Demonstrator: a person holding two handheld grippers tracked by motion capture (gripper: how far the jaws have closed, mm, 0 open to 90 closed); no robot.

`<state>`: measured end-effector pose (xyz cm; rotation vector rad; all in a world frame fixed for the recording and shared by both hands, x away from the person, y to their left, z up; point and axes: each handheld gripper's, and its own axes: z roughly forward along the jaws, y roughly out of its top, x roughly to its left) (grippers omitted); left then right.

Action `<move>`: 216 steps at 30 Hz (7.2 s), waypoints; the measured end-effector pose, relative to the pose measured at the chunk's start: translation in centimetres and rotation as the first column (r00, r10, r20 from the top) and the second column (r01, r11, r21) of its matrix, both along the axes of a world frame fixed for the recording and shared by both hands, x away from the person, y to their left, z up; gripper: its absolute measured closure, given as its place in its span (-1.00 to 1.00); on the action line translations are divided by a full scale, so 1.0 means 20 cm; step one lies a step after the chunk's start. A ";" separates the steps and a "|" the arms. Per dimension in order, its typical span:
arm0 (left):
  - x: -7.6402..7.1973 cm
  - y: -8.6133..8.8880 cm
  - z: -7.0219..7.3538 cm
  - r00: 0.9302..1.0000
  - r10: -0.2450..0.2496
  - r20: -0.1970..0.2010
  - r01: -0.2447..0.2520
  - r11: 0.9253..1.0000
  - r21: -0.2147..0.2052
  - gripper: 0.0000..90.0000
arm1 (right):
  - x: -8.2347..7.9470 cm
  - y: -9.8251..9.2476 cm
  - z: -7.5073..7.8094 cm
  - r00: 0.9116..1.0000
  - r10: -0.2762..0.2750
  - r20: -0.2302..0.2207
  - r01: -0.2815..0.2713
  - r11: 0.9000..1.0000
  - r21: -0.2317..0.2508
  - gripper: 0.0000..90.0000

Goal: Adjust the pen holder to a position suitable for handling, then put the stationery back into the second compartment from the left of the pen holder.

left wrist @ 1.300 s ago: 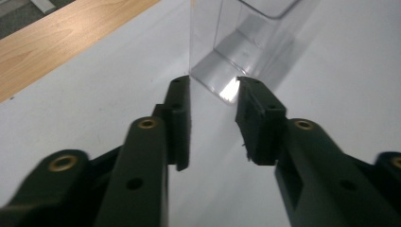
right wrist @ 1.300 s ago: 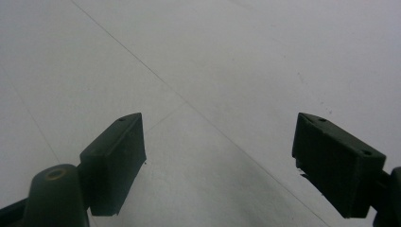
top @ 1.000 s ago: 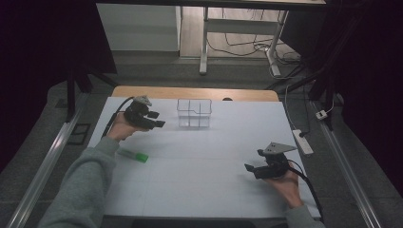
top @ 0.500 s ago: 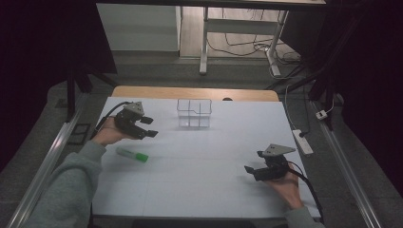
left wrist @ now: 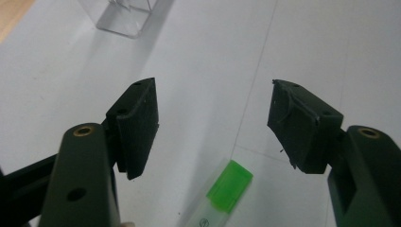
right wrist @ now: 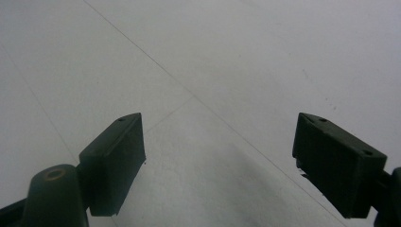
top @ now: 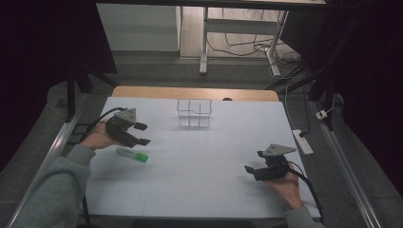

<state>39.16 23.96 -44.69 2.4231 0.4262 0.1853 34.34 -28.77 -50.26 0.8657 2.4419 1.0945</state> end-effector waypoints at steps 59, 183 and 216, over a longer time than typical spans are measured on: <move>0.03 -0.12 -0.32 0.953 -0.258 -0.162 0.301 0.874 0.381 0.01 | -0.02 0.00 0.00 1.000 -0.001 -0.006 0.001 1.000 -0.015 -0.62; 0.32 -0.35 0.25 0.922 0.370 0.113 -0.296 0.863 -0.409 0.49 | -0.02 -0.01 -0.01 1.000 -0.015 -0.012 0.015 1.000 -0.001 -0.62; 0.51 -0.63 0.29 0.936 0.332 0.120 -0.255 0.871 -0.419 0.48 | -0.01 -0.02 -0.01 1.000 -0.019 -0.013 0.019 1.000 -0.004 -0.62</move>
